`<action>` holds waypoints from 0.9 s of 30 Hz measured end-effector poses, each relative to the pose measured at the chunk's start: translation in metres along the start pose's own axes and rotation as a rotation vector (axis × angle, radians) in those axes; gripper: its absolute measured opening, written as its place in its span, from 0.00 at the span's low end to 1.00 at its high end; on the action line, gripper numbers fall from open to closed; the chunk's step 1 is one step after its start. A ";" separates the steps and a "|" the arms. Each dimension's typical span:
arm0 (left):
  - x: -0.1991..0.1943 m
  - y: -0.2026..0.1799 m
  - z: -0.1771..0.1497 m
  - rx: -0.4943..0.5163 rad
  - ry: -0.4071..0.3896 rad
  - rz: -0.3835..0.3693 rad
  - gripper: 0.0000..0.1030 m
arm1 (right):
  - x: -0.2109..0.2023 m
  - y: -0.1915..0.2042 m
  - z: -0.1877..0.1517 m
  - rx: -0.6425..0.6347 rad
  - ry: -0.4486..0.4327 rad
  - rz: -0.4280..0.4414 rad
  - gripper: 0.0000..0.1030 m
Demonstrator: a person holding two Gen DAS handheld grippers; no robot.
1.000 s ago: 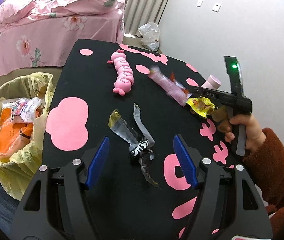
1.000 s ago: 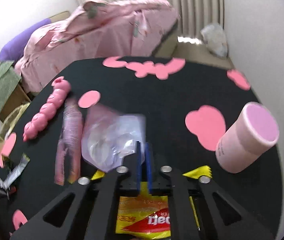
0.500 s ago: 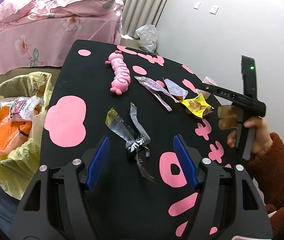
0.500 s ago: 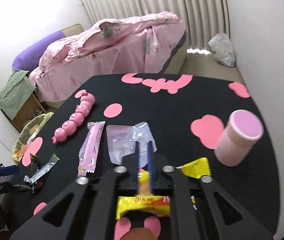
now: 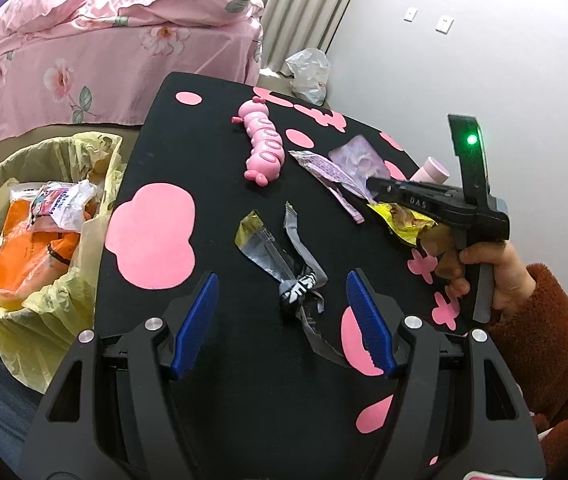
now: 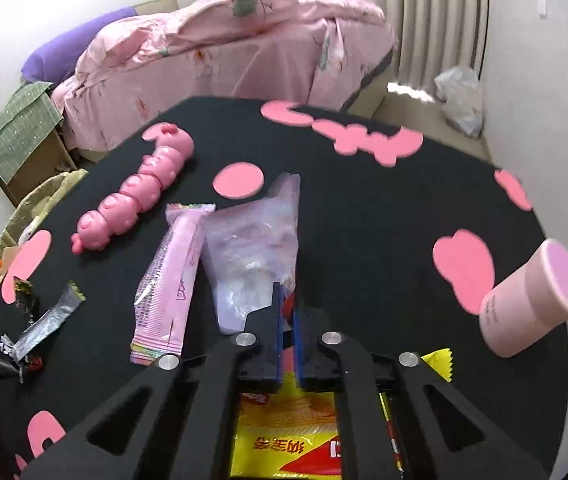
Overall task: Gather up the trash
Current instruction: 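Grasp the clear plastic wrapper with the right tool, then carry the foil and clear wrappers to the bin and open both tools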
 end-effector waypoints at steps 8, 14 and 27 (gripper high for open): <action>-0.005 -0.023 0.000 0.086 -0.014 -0.025 0.61 | -0.067 0.003 -0.008 -0.013 -0.137 0.018 0.04; 0.024 -0.023 -0.001 0.075 0.066 0.011 0.39 | -0.095 0.000 -0.024 0.016 -0.154 0.035 0.04; -0.028 -0.018 0.018 0.135 -0.110 0.046 0.17 | -0.157 0.046 -0.002 -0.090 -0.265 0.016 0.04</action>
Point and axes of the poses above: each gripper's, at about its wrist camera, not at the fingertips, and x roughly the way its jaws point, y to its left, z to its top, the point moved 7 cm from there along x, roughly the way its jaws point, and after that the axes turned 6 degrees about y, right-handed, at the moved point
